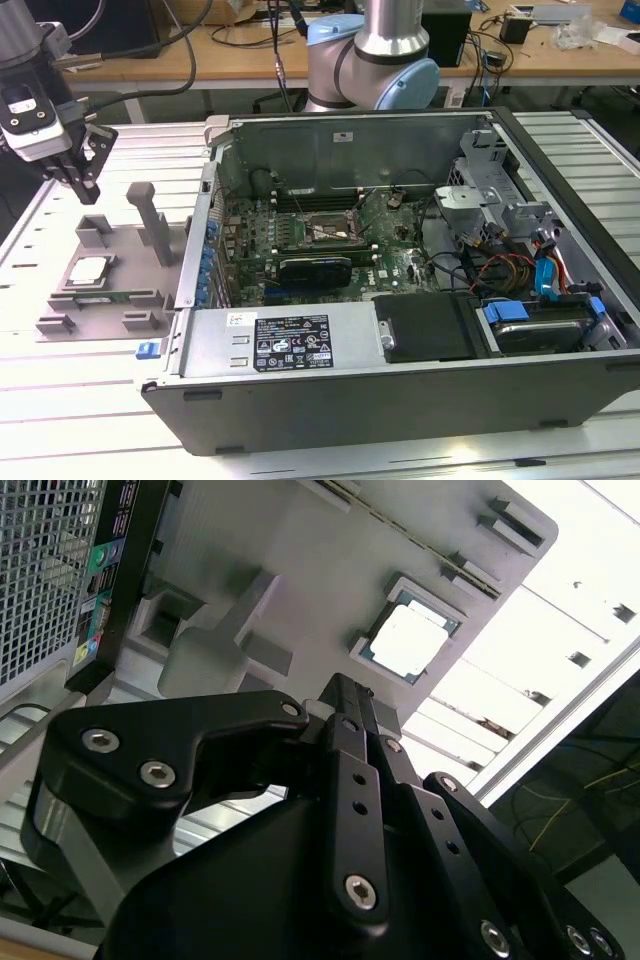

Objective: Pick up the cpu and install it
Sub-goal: 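Pick up the cpu and move it towards the insertion slot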

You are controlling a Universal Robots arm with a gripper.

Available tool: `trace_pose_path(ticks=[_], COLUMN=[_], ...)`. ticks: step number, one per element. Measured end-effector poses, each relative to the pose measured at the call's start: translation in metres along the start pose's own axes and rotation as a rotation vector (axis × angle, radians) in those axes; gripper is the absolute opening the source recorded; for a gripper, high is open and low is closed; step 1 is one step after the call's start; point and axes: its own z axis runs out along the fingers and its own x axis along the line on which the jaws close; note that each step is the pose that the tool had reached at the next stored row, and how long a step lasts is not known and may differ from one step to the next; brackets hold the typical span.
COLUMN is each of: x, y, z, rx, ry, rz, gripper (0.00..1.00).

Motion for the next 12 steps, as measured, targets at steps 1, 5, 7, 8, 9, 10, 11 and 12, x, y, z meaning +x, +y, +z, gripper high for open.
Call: trace_pose_path(ticks=[1,5,7,8,9,10,11,12], x=[0.0000,0.0030,0.0044,0.0054,0.0061,0.0070,0.0079,0.0091], y=[0.0000,-0.0001,-0.0002,-0.0002,-0.0002,-0.0003,-0.0003,-0.0003], z=[0.0000,0.0017,0.0025,0.0030,0.0034,0.0038,0.0042,0.0045], rx=[0.0000,-0.0001,0.0000,0.0001,0.0001,0.0000,0.0000,0.0000], ry=[0.0000,-0.0007,-0.0007,-0.0006,-0.0006,-0.0007,-0.0008,-0.0009], rz=[0.000,0.000,0.000,0.000,0.000,0.000,0.000,0.000], gripper=[0.11,0.11,0.11,0.11,0.11,0.11,0.11,0.11])
